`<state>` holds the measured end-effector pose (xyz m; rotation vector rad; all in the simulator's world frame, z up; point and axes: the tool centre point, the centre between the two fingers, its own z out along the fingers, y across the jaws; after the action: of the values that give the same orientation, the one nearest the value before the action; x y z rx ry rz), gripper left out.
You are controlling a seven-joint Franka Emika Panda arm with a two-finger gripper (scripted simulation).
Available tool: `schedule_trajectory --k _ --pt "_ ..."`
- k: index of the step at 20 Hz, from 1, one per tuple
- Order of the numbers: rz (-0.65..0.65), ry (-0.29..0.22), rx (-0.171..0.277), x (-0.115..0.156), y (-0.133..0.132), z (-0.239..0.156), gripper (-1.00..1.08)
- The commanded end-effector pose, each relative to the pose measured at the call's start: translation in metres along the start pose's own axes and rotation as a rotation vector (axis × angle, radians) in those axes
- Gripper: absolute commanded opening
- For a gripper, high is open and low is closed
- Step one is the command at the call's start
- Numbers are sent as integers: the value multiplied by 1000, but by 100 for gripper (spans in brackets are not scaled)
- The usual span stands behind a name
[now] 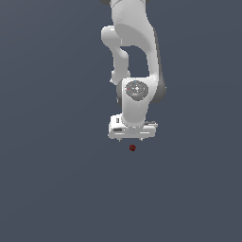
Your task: Pick up the object and move it to a goal position.
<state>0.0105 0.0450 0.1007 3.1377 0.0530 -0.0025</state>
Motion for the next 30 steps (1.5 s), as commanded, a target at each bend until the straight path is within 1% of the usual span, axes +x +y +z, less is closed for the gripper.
schedule_trajectory --k 1,6,14,22,28,29,30 --pt "16 1 1 1 -7 14 100" --pt "33 2 3 2 -14 31 100" --pt "33 0 3 2 -15 38 100" --pt "35 1 3 1 -15 74 100" --pt "35 1 3 2 -16 84 100" --pt "35 1 3 2 -16 84 -100" --pt "35 1 3 2 -16 84 -100"
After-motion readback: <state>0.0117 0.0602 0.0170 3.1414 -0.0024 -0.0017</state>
